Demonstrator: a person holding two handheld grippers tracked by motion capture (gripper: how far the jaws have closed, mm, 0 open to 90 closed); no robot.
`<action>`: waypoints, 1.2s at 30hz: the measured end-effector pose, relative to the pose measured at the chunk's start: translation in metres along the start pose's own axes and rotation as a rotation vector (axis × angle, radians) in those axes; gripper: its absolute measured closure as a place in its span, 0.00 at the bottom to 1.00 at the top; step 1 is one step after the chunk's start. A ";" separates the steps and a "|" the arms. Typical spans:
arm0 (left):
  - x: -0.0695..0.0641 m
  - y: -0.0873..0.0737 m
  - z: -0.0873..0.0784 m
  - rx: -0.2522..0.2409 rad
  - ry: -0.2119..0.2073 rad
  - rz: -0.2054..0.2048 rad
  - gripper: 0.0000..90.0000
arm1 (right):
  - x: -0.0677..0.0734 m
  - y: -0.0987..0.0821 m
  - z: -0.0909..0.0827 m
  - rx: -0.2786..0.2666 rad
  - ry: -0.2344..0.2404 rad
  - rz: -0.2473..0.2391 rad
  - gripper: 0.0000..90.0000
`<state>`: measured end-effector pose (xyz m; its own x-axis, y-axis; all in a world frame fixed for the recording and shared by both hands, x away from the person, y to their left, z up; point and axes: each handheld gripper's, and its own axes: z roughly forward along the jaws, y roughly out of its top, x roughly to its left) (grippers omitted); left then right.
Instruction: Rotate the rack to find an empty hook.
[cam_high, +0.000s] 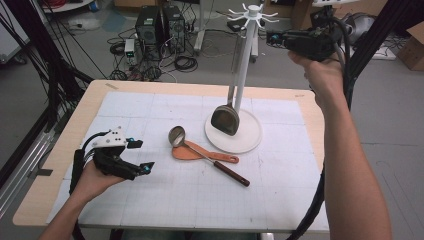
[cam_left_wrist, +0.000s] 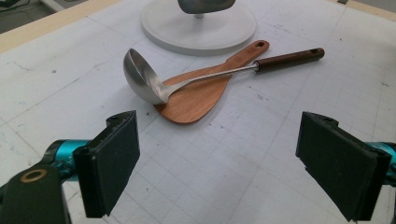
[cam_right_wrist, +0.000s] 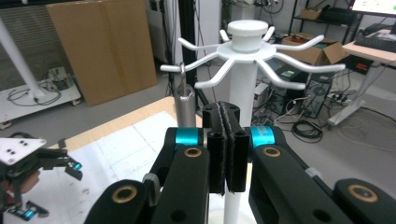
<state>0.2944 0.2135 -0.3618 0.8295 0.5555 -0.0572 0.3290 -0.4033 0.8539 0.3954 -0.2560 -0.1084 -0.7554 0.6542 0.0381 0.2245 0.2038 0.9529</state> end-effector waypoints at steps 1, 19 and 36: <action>0.000 0.000 0.000 -0.002 0.000 -0.001 0.16 | 0.000 0.001 0.000 -0.006 0.002 0.004 0.99; 0.000 0.000 0.000 0.000 0.001 0.003 0.16 | 0.012 0.014 0.010 -0.006 -0.008 -0.016 1.00; 0.001 0.000 -0.001 -0.005 0.007 0.005 0.16 | 0.027 0.023 0.028 0.015 0.005 -0.052 1.00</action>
<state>0.2943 0.2147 -0.3608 0.8277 0.5590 -0.0493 0.3227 -0.4023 0.8568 0.3976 -0.2133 -0.0934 -0.7693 0.6388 -0.0095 0.1945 0.2483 0.9489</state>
